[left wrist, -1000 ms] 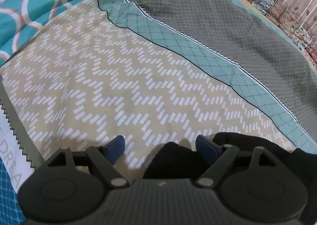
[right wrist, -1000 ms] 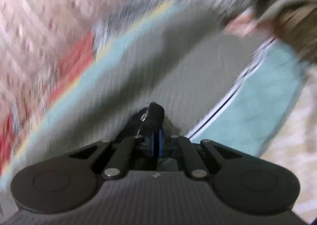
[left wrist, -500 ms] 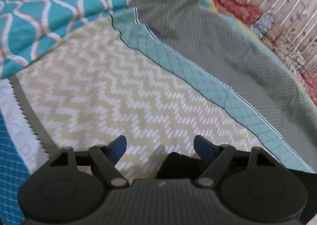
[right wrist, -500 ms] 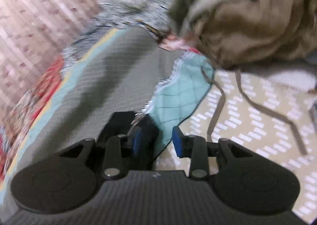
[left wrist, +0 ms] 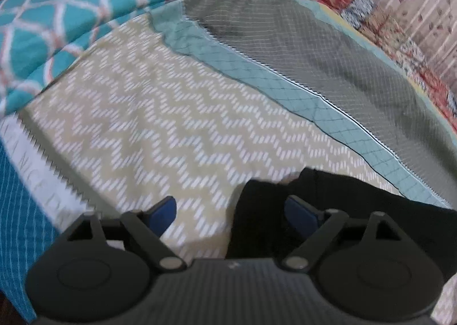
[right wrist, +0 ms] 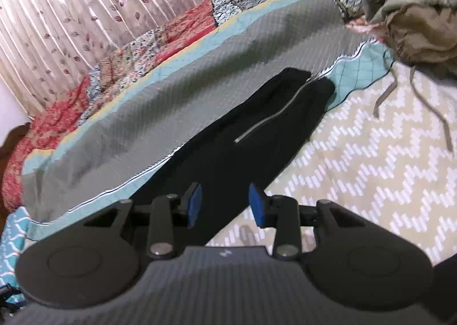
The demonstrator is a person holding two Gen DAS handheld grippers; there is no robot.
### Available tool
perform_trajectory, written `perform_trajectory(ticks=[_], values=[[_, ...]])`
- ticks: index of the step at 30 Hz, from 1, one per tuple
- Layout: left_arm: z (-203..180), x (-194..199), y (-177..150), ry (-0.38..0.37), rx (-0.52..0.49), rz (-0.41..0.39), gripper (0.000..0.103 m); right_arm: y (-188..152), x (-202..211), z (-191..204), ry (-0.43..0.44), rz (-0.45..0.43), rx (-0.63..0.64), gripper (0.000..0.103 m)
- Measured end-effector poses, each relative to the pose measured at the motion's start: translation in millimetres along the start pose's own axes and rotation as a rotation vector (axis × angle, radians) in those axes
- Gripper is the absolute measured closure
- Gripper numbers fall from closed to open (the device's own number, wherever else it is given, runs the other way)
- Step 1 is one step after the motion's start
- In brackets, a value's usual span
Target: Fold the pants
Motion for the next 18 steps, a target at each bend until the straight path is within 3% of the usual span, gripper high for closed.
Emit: perform_trajectory(ticks=[3, 6, 9, 12, 15, 18], values=[[-33, -13, 11, 0.043, -0.122, -0.034, 0.016, 26, -15, -8, -0.032, -0.029, -0.049, 0.062], [-69, -29, 8, 0.109, -0.358, -0.091, 0.014, 58, -47, -18, -0.108, -0.043, -0.091, 0.062], [-98, -44, -9, 0.077, -0.563, -0.103, 0.009, 86, -93, -23, -0.171, -0.020, -0.107, 0.058], [-112, -56, -26, 0.047, -0.693, -0.084, 0.008, 102, -143, -27, -0.258, 0.040, -0.103, 0.052], [-112, -74, -35, 0.023, -0.717, -0.004, 0.021, 110, -187, -34, -0.355, 0.075, -0.087, 0.052], [-106, -79, -32, -0.018, -0.651, 0.031, 0.048, 111, -218, -44, -0.428, 0.096, -0.113, 0.049]])
Point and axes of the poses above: each gripper's, at about its wrist camera, not at the fingertips, and x roughly against the way its jaws point, z to its left, y to its top, the point moved 7 cm from there along -x, roughly the way its jaws point, and after that the axes turned 3 degrees about -z, right-handed, at the moved point
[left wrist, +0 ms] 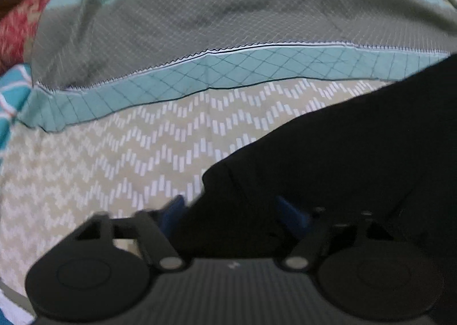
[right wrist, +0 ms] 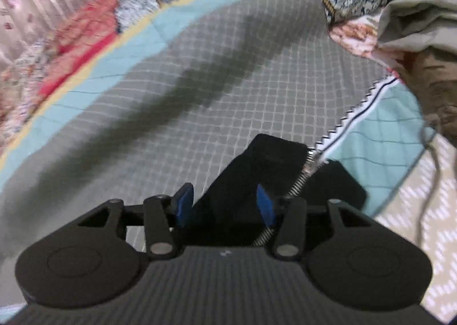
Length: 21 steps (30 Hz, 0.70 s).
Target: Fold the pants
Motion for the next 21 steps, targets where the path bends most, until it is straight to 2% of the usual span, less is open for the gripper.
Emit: perform_trajectory(ticks=[1, 2, 4, 5, 6, 11, 15, 21], values=[[2, -1, 0, 0.011, 0.010, 0.004, 0.062, -1, -9, 0, -0.034, 0.010, -0.006, 0.048], [4, -1, 1, 0.029, 0.017, 0.007, 0.080, -4, -17, -1, -0.059, 0.026, -0.005, 0.049], [7, 3, 3, 0.030, 0.044, 0.003, 0.093, -8, -24, 0, -0.103, 0.013, 0.043, 0.062], [8, 7, 6, 0.044, 0.053, -0.012, 0.094, -8, -21, 0, -0.115, -0.008, 0.064, 0.084], [7, 12, 8, 0.052, 0.053, -0.030, 0.094, -8, -17, -2, -0.091, -0.015, 0.053, 0.095], [8, 47, 12, 0.055, 0.085, -0.122, 0.096, 3, 24, -24, 0.032, -0.110, -0.052, 0.096], [7, 83, 5, 0.031, 0.118, -0.171, 0.096, 5, 70, -43, 0.170, -0.160, -0.161, 0.096], [4, 163, -23, -0.015, 0.164, -0.274, 0.096, -20, 161, -86, 0.311, -0.218, -0.211, 0.096]])
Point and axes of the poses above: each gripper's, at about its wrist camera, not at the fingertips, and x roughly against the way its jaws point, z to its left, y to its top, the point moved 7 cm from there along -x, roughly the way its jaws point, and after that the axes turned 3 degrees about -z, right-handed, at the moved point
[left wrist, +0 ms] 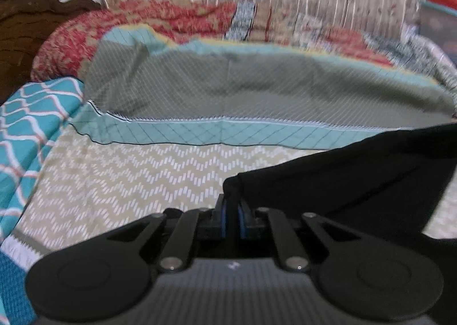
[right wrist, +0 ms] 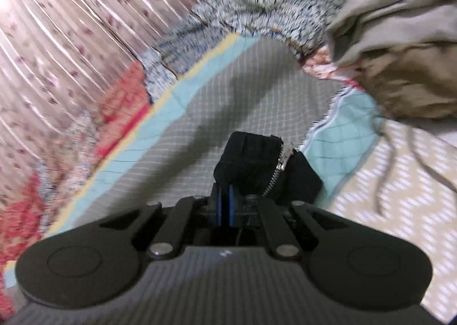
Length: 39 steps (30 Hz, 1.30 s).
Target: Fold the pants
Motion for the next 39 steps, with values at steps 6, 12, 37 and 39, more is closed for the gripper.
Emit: perform_trajectory(ticks=[6, 12, 37, 39], values=[[8, 71, -44, 0.001, 0.040, -0.031, 0.096, -25, 110, -57, 0.068, -0.038, -0.065, 0.096], [18, 120, -104, -0.010, 0.123, 0.001, 0.096, -68, 189, -127, 0.072, -0.022, -0.104, 0.096], [47, 122, -171, -0.213, 0.770, 0.140, 0.025, -104, 164, -213, -0.005, 0.009, -0.404, 0.059], [49, 118, -172, -0.218, 0.819, 0.132, 0.020, -108, 156, -212, -0.026, 0.035, -0.383, 0.060]])
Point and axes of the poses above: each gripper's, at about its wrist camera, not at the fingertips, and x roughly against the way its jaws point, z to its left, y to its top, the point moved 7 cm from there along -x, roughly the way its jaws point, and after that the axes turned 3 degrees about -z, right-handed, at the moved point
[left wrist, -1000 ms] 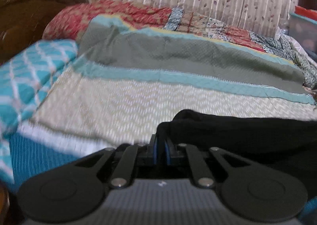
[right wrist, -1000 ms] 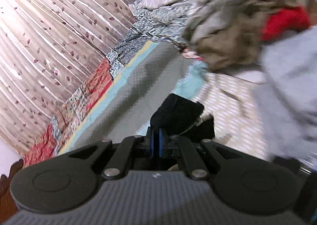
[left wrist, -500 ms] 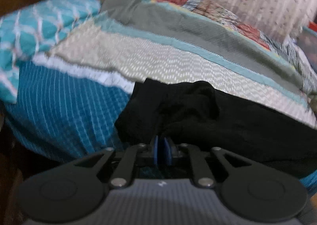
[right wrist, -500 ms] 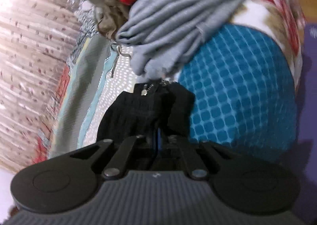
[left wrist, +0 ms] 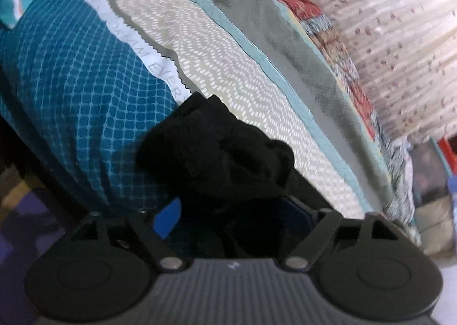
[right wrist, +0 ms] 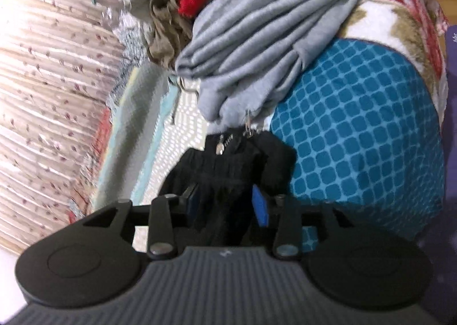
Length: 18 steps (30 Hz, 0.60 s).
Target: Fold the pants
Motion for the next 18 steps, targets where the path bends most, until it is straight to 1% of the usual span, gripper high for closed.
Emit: perform_trajectory(ticks=[2, 6, 8, 10, 11, 12, 13, 14, 15, 16, 17, 18], values=[[4, -3, 3, -0.020, 0.050, 0.000, 0.018, 0, -6, -1, -0.027, -0.004, 0.007, 0.062], [3, -3, 8, -0.072, 0.121, 0.019, 0.018, 0, 0, -12, -0.013, -0.027, -0.030, 0.062], [-5, 2, 15, -0.110, 0.119, 0.006, 0.015, 1, 3, -11, -0.011, -0.032, -0.026, 0.061], [-12, 1, 23, -0.114, 0.110, -0.004, 0.013, 1, 7, -10, -0.008, -0.034, -0.003, 0.061], [-14, -2, 26, -0.117, 0.106, 0.000, 0.013, 2, 7, -8, -0.008, -0.036, 0.009, 0.063], [-16, -8, 28, -0.107, 0.099, 0.010, 0.015, 2, 6, -6, -0.009, -0.037, 0.021, 0.075], [-18, -16, 28, -0.085, 0.090, 0.026, 0.032, 2, 3, -4, -0.017, -0.032, 0.041, 0.086], [-20, -24, 28, -0.072, 0.070, 0.046, 0.067, 1, 0, -2, -0.033, -0.024, 0.063, 0.096], [-22, -33, 27, -0.050, 0.038, 0.073, 0.082, 1, 3, -4, -0.047, -0.027, 0.076, 0.096], [-25, -37, 26, -0.035, 0.020, 0.093, 0.093, 2, 4, -2, -0.048, -0.033, 0.082, 0.097], [-31, -36, 29, -0.057, 0.000, 0.087, 0.093, 4, 7, 0, -0.033, -0.046, 0.078, 0.097], [-41, -29, 33, -0.090, -0.033, 0.057, 0.093, 10, 11, 4, 0.000, -0.064, 0.061, 0.097]])
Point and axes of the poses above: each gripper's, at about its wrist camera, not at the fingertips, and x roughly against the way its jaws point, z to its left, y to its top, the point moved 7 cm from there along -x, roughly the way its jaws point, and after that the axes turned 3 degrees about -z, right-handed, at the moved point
